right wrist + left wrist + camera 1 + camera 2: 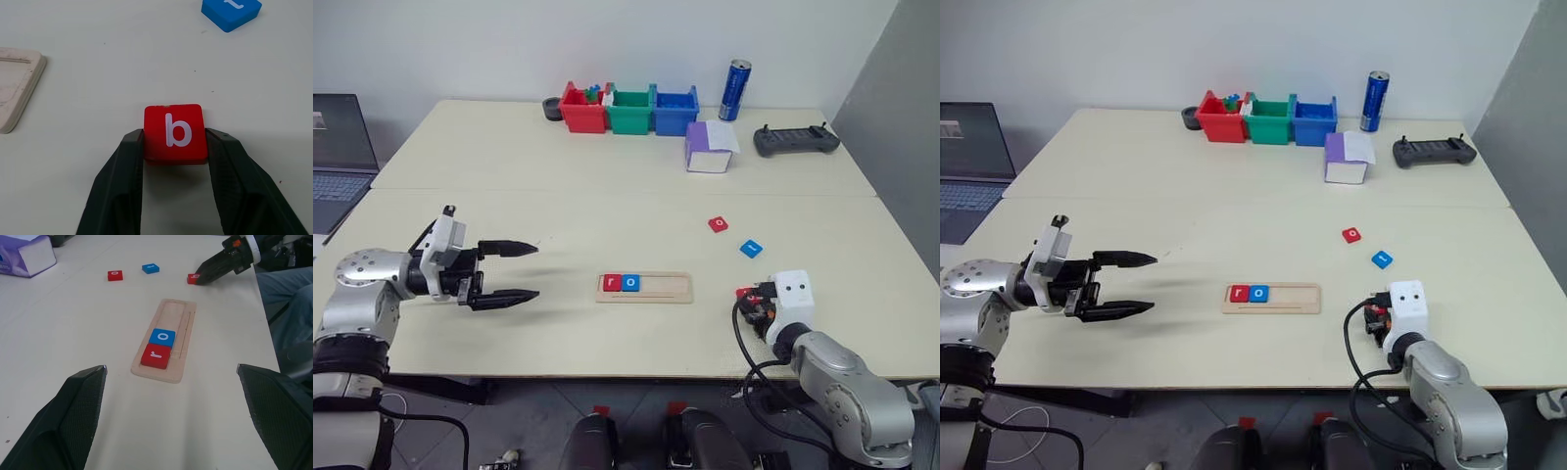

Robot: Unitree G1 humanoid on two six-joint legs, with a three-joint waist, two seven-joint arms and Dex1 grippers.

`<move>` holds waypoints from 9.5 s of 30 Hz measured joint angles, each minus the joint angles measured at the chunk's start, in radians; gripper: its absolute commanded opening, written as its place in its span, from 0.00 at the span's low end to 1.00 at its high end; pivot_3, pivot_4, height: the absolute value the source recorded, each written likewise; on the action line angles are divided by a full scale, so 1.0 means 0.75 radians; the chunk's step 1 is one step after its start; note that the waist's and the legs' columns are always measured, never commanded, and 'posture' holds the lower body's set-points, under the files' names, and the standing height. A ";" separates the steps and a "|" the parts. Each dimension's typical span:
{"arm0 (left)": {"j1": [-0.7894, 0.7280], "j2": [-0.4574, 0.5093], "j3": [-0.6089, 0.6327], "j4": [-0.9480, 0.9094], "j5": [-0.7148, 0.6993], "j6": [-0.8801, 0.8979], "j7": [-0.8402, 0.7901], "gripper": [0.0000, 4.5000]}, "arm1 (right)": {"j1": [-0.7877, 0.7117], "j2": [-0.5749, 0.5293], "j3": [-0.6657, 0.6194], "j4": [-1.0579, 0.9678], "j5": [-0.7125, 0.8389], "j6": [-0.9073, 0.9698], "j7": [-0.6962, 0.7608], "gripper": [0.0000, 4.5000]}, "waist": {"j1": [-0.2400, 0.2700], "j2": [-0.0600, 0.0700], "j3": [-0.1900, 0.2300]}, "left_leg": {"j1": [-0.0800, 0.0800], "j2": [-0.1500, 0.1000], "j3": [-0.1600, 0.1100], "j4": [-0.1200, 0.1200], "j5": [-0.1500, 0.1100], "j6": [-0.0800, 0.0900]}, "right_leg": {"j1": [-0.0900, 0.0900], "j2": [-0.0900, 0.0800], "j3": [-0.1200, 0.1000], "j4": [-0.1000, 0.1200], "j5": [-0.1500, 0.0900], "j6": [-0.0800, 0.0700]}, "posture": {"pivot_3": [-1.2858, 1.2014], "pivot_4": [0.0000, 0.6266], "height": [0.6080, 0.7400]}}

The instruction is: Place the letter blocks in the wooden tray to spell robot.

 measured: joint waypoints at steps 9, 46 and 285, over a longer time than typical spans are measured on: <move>-0.003 0.019 -0.005 0.023 -0.013 0.011 0.000 1.00 | -0.094 -0.351 -0.096 0.022 0.114 0.099 0.274 0.99 | 0.001 0.000 0.000 | -0.002 -0.002 0.001 0.000 -0.001 0.001 | 0.000 -0.001 0.000 -0.002 0.000 -0.001 | 0.52 0.24 1.00; 0.257 0.043 0.242 -0.234 -0.033 0.125 0.000 1.00 | -0.764 -0.784 0.397 1.639 -0.112 -1.553 1.927 0.57 | 0.001 -0.001 0.001 | 0.001 0.001 0.002 0.001 0.000 0.000 | 0.000 0.001 -0.001 0.001 -0.001 0.000 | 0.52 0.24 1.00; 0.164 -0.023 0.283 -0.163 0.076 0.140 0.000 1.00 | -0.176 0.042 0.036 0.009 -0.064 0.141 0.179 0.62 | -0.032 0.001 0.002 | -0.001 0.001 0.000 -0.003 0.000 -0.001 | -0.002 0.000 -0.001 0.000 -0.001 0.000 | 0.52 0.24 1.00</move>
